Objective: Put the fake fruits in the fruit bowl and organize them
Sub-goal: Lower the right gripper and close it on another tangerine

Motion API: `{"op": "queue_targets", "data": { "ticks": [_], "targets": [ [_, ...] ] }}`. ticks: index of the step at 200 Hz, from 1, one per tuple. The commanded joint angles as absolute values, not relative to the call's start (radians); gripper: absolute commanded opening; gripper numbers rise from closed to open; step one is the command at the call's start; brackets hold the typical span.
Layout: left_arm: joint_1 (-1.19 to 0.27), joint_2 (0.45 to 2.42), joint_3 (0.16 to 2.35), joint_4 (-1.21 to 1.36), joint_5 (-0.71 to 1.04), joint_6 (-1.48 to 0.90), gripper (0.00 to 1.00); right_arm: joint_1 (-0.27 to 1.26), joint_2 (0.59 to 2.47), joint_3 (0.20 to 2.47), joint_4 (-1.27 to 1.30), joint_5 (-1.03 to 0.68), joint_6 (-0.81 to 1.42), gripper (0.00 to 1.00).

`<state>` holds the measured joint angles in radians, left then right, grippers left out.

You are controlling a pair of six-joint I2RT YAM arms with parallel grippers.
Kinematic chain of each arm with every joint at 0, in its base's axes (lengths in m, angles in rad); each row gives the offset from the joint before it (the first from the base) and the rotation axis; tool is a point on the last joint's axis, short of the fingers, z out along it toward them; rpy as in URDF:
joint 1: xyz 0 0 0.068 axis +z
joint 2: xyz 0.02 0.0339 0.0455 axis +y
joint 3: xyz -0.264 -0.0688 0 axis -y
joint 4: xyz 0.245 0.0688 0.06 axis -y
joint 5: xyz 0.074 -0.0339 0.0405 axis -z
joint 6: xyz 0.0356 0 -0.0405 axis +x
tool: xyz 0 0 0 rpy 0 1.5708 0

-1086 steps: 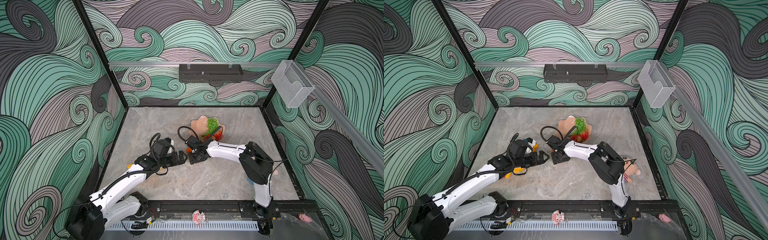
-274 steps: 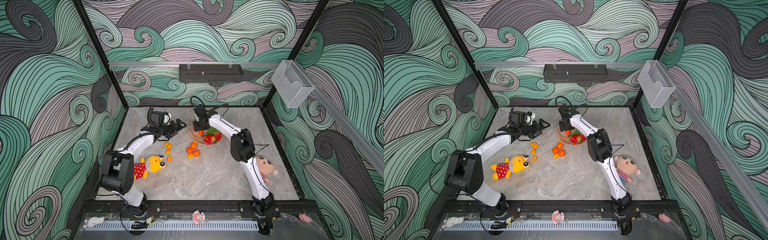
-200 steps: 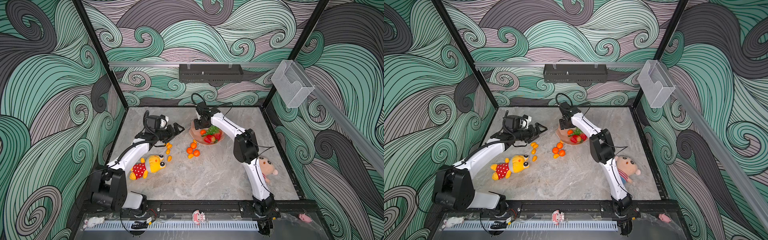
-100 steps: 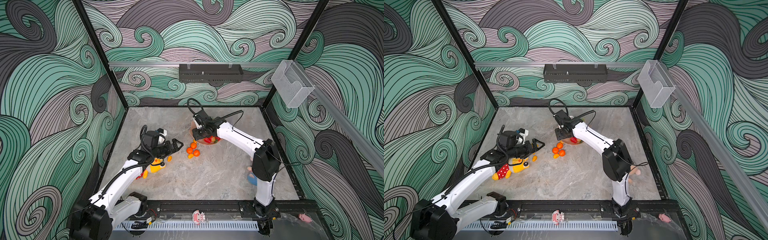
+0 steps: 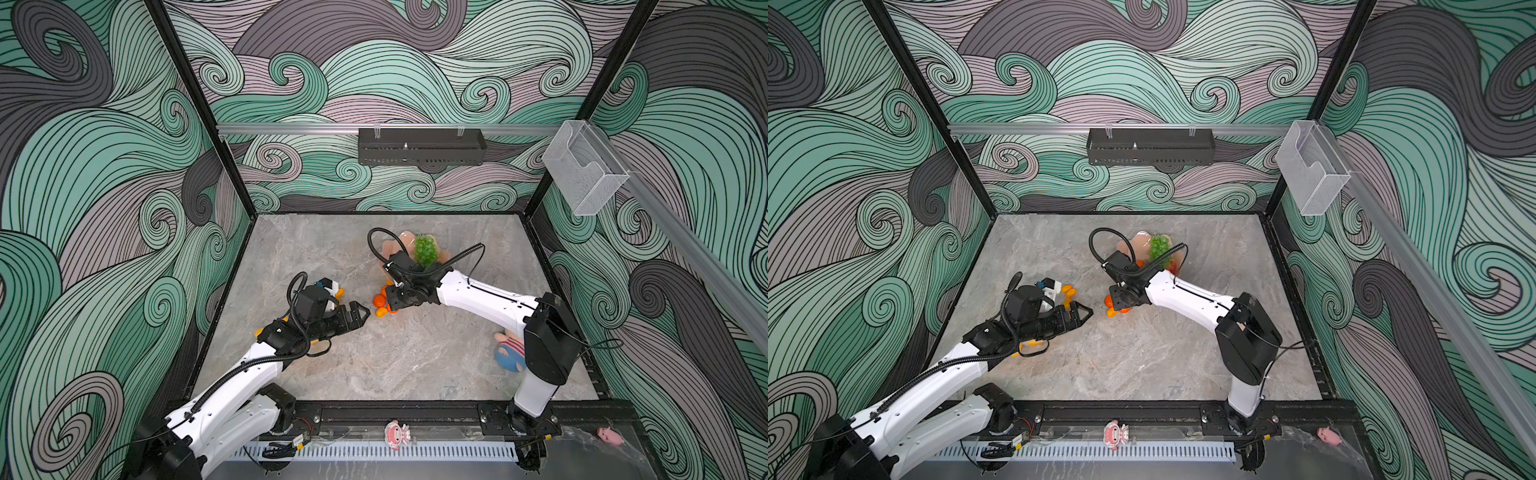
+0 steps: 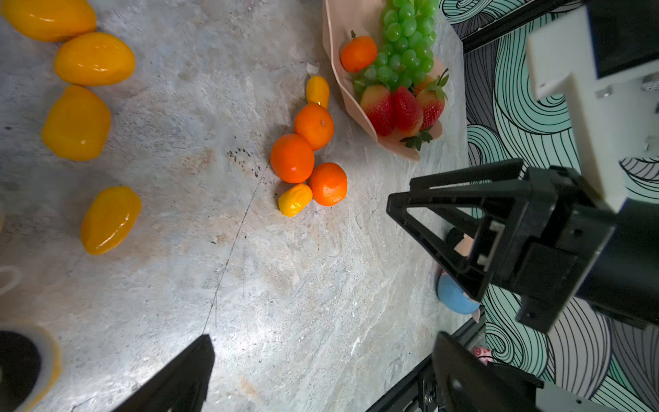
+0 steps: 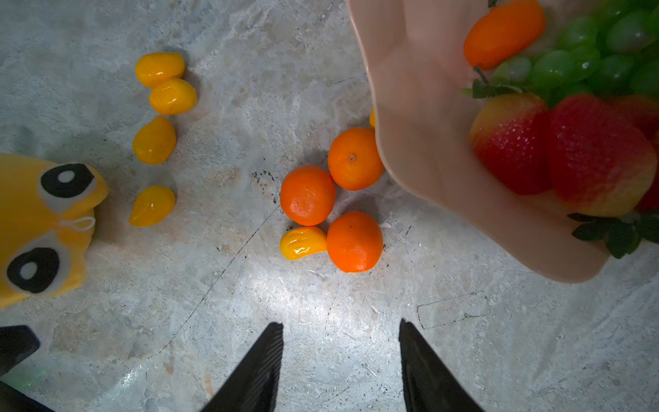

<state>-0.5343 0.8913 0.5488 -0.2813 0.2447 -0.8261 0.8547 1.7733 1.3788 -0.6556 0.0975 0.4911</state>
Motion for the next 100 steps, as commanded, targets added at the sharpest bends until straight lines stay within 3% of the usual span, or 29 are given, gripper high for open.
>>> {"op": "queue_targets", "data": {
  "ticks": [1,100],
  "targets": [
    [-0.556,0.867,0.532,-0.224,0.156,-0.850,0.99,0.858,1.793,1.387,-0.651,0.130,0.531,0.53],
    [-0.568,0.916,0.535,-0.148,0.203,-0.837,0.99,0.856,1.942,1.468,-0.665,0.142,0.531,0.53]
  ]
}}
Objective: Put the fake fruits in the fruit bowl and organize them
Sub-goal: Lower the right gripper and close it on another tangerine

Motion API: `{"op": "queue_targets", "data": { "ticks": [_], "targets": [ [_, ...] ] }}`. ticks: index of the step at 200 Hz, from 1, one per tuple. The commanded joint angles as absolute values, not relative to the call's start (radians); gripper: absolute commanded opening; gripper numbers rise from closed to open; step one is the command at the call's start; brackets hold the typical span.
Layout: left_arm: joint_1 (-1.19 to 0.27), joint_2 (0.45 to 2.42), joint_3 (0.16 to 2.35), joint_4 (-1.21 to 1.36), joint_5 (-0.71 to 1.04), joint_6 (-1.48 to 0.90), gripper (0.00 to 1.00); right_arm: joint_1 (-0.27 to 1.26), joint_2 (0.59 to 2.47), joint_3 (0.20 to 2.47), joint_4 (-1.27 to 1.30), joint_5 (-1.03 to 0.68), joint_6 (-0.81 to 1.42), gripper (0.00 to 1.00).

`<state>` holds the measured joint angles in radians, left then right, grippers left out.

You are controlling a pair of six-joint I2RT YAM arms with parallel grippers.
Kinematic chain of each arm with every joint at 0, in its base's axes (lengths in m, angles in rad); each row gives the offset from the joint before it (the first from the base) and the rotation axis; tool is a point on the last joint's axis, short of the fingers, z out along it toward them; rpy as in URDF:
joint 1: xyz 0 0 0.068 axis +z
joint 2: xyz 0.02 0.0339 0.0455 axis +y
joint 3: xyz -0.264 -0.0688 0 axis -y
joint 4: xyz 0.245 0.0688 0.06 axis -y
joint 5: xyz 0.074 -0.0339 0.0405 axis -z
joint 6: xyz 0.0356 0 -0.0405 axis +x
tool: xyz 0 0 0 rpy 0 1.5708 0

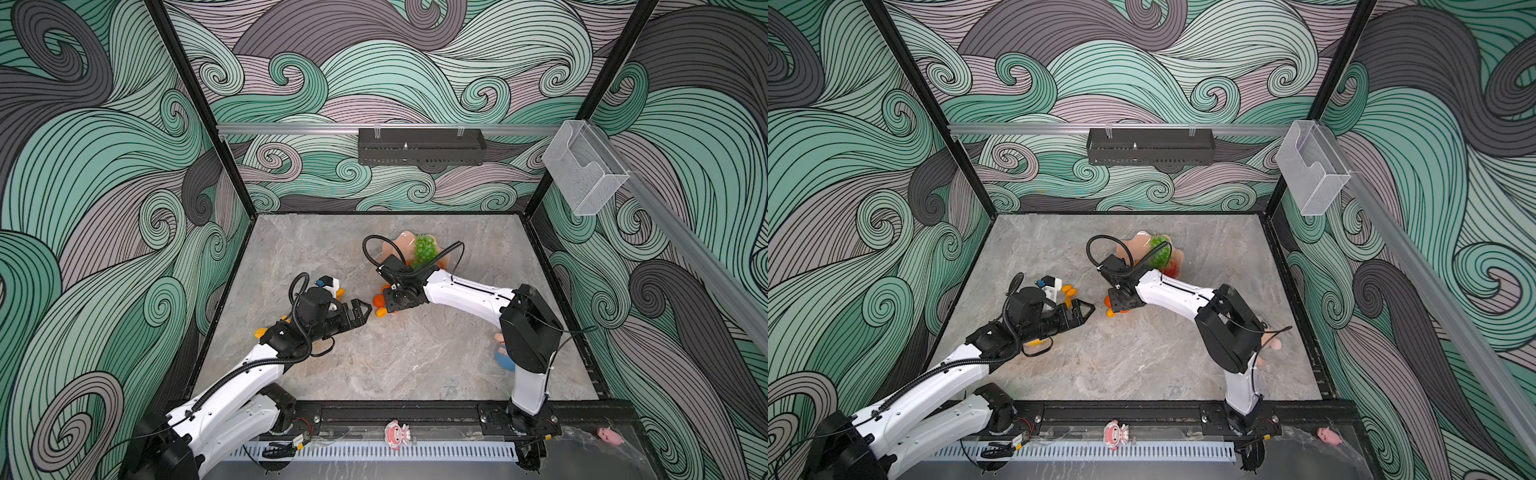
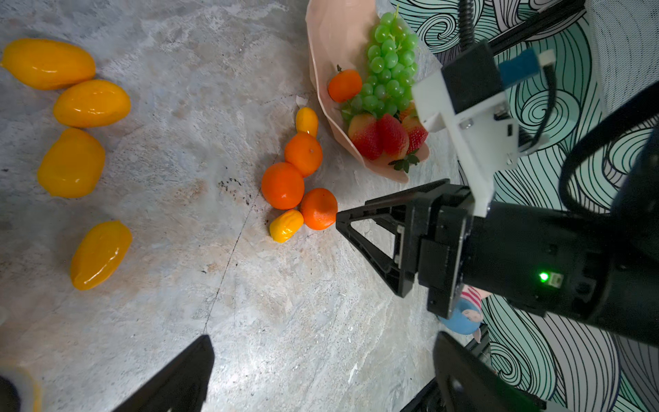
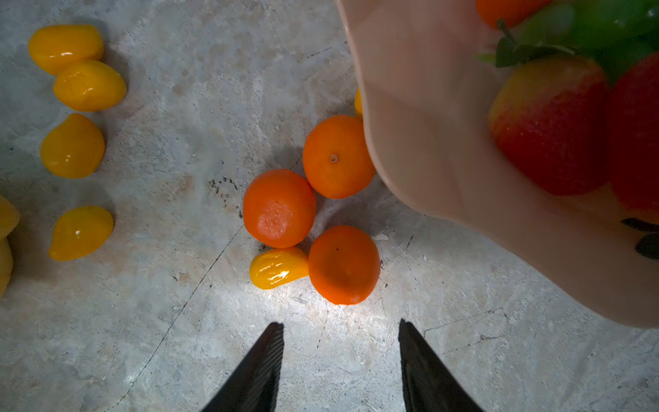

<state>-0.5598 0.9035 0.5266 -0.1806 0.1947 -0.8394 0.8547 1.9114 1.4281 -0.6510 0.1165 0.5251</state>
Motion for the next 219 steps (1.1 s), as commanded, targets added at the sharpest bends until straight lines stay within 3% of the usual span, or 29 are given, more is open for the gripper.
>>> {"op": "queue_targets", "data": {
  "ticks": [1,219],
  "targets": [
    [-0.568,0.917,0.535,-0.147,0.204,-0.837,0.99,0.856,1.943,1.469,-0.666,0.141,0.531,0.53],
    [-0.568,0.960,0.566,-0.165,0.176,-0.785,0.99,0.836,2.128,1.584,-0.733,0.152,0.515,0.51]
  ]
}}
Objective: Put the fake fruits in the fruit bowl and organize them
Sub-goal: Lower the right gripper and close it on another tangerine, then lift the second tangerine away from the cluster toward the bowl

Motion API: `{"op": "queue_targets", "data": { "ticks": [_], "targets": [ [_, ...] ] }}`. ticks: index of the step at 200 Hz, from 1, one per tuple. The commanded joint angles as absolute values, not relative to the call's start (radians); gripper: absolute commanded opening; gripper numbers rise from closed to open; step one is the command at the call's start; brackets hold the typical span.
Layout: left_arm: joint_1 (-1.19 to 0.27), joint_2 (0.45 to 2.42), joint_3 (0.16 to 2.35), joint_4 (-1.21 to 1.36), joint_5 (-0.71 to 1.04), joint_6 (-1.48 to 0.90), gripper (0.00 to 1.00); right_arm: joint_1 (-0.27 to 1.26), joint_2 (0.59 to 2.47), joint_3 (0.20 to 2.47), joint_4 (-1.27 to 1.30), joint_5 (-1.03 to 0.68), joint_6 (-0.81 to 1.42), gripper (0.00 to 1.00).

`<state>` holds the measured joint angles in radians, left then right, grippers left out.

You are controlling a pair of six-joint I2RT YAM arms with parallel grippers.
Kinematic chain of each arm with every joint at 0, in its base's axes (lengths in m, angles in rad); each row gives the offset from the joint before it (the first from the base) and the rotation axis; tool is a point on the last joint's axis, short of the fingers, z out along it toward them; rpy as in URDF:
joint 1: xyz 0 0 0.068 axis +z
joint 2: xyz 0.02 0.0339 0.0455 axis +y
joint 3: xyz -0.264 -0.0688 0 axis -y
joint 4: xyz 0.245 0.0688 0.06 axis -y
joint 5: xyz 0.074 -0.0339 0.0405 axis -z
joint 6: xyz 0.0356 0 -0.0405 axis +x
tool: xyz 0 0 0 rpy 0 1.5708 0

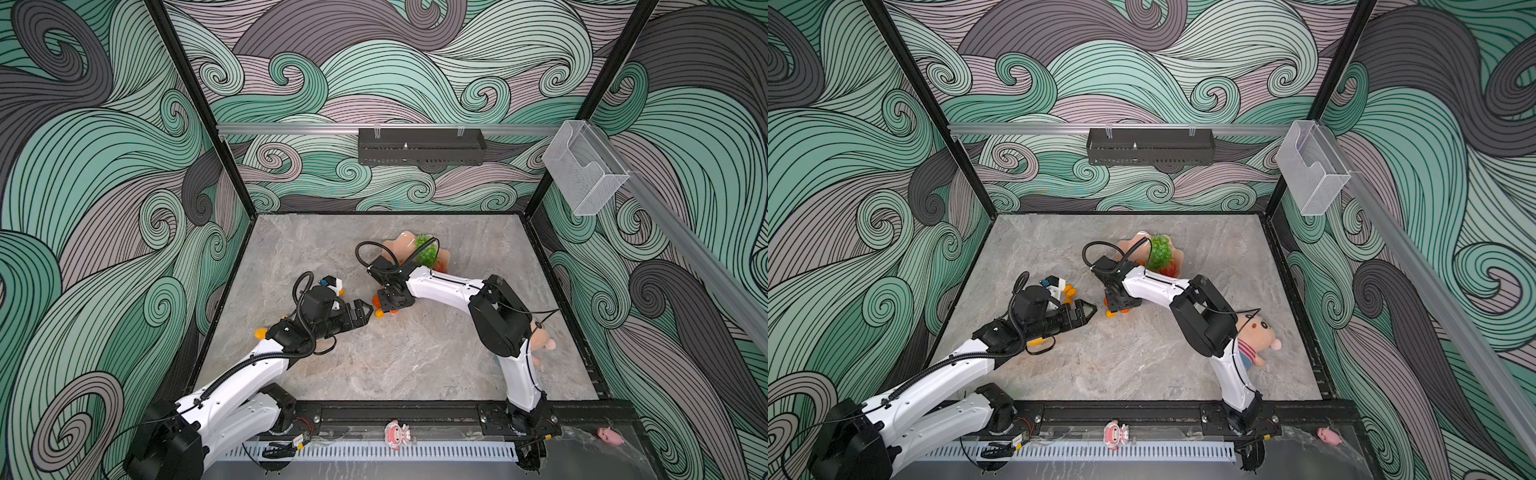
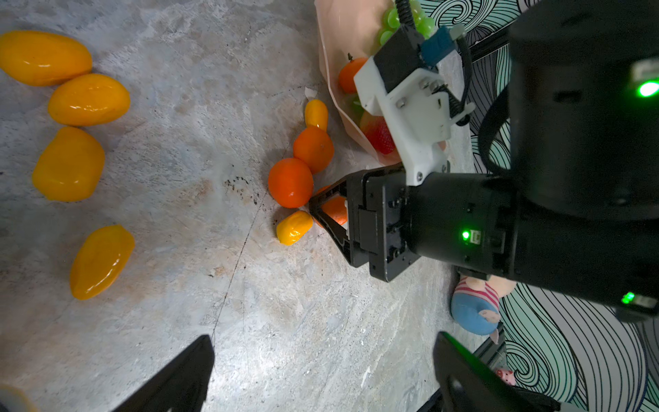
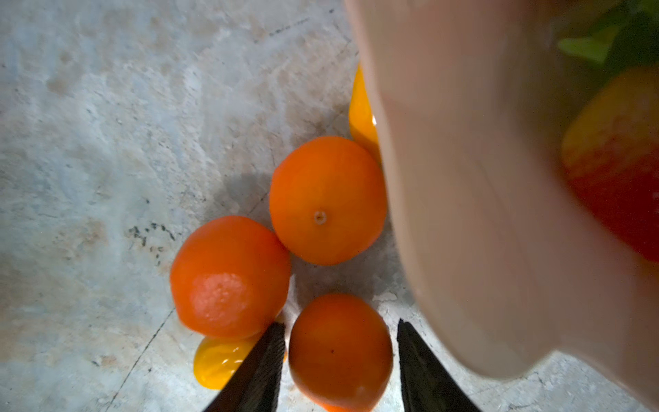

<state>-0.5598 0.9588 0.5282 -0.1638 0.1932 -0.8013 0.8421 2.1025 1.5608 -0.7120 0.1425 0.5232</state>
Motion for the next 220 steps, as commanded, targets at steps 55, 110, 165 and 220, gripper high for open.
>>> {"op": "queue_targets", "data": {
  "ticks": [55,110,165,220],
  "targets": [
    [-0.568,0.962,0.569,-0.170,0.172,-0.784,0.99,0.834,2.134,1.582,-0.733,0.143,0.517,0.46],
    [-0.568,0.944,0.566,-0.188,0.162,-0.786,0.99,0.834,2.110,1.568,-0.731,0.134,0.521,0.40],
    [-0.568,0.937,0.571,-0.196,0.163,-0.794,0.98,0.835,2.031,1.505,-0.727,0.113,0.539,0.38],
    [-0.568,0.946,0.587,-0.211,0.158,-0.812,0.99,0.835,1.882,1.391,-0.701,0.089,0.566,0.36]
  ]
}}
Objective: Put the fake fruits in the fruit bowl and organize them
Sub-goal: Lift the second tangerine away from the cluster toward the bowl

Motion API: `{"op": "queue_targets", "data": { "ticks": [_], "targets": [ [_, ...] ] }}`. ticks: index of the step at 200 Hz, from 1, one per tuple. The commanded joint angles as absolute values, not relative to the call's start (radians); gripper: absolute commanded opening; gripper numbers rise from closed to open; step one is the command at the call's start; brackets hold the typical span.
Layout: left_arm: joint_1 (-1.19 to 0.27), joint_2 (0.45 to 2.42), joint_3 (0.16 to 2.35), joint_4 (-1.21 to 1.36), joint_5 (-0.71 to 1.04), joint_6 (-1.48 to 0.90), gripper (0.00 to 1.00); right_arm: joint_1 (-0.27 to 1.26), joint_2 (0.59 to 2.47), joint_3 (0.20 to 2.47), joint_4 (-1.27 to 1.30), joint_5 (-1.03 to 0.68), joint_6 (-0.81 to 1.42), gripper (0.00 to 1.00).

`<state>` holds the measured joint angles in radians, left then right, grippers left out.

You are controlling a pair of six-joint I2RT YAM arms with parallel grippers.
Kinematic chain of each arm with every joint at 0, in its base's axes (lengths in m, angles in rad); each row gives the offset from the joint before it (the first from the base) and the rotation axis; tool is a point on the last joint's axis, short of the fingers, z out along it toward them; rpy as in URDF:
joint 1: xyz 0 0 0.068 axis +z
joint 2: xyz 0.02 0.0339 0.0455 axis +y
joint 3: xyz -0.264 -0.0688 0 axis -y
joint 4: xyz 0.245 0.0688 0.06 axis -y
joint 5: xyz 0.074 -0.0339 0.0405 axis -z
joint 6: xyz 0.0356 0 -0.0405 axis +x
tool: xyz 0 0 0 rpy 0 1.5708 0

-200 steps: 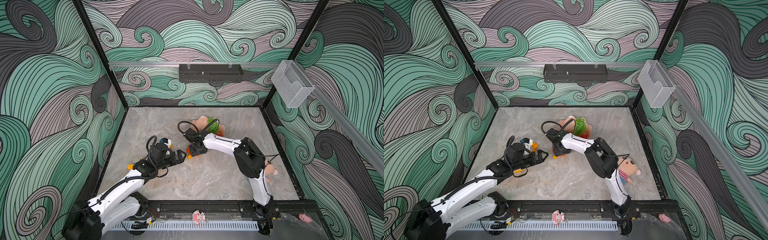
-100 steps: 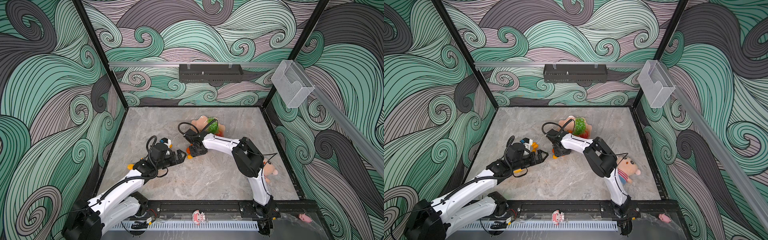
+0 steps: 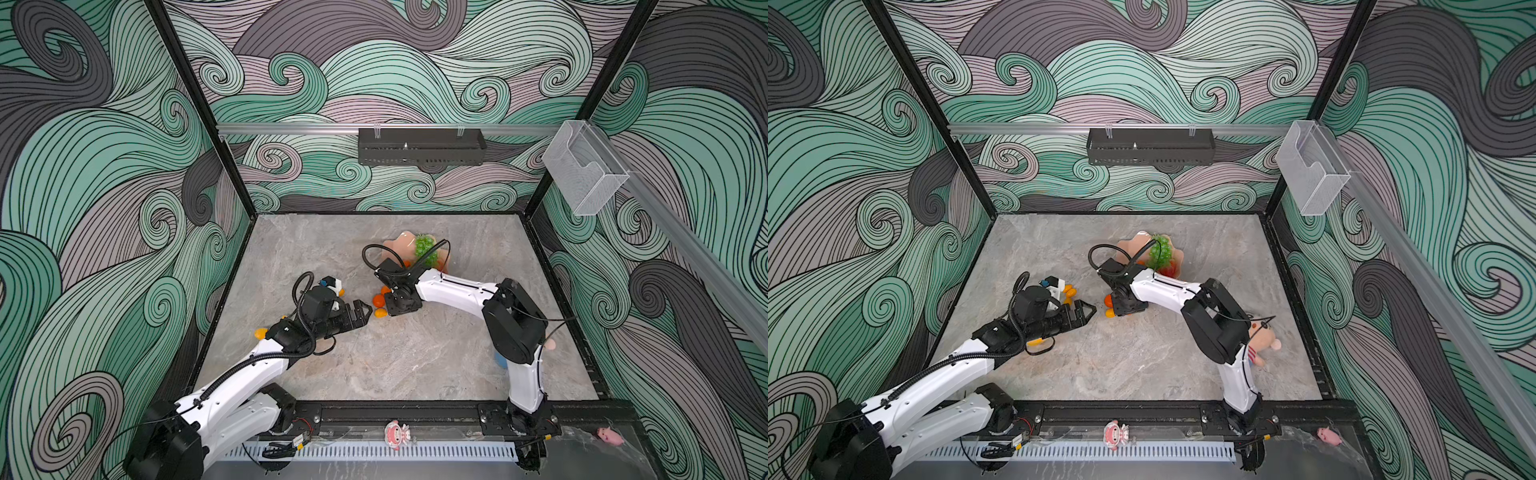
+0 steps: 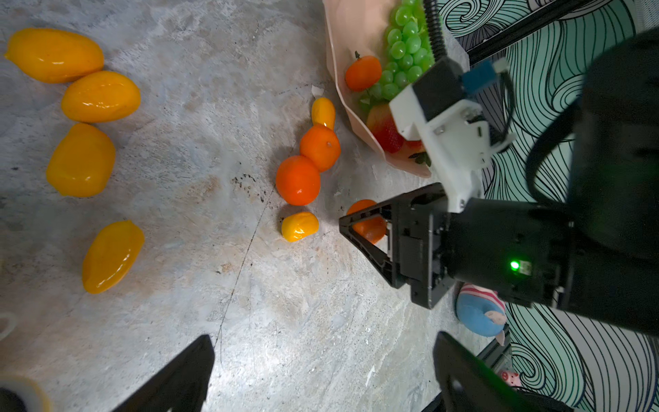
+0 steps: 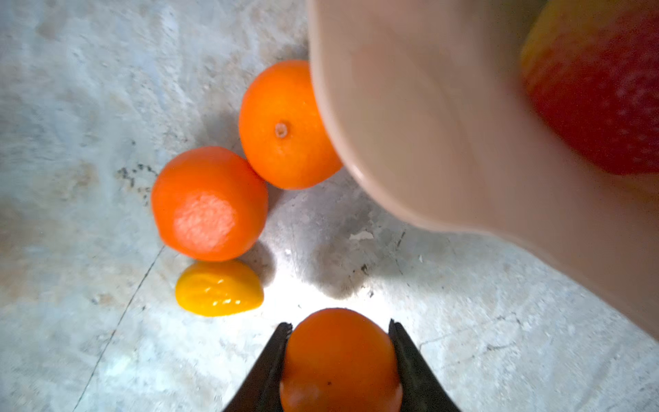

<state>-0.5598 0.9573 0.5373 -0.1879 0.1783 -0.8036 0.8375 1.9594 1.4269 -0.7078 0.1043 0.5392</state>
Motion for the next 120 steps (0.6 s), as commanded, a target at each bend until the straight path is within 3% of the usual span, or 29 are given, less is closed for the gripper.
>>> {"op": "queue_targets", "data": {
  "ticks": [1,120],
  "targets": [
    [-0.568,0.946,0.587,-0.211,0.158,-0.813,0.99,0.835,1.880,1.389,-0.701,0.089,0.567,0.36],
    [-0.566,1.012,0.655,-0.180,0.097,-0.852,0.99,0.756,1.708,1.371,-0.702,0.009,0.587,0.35]
  ]
}}
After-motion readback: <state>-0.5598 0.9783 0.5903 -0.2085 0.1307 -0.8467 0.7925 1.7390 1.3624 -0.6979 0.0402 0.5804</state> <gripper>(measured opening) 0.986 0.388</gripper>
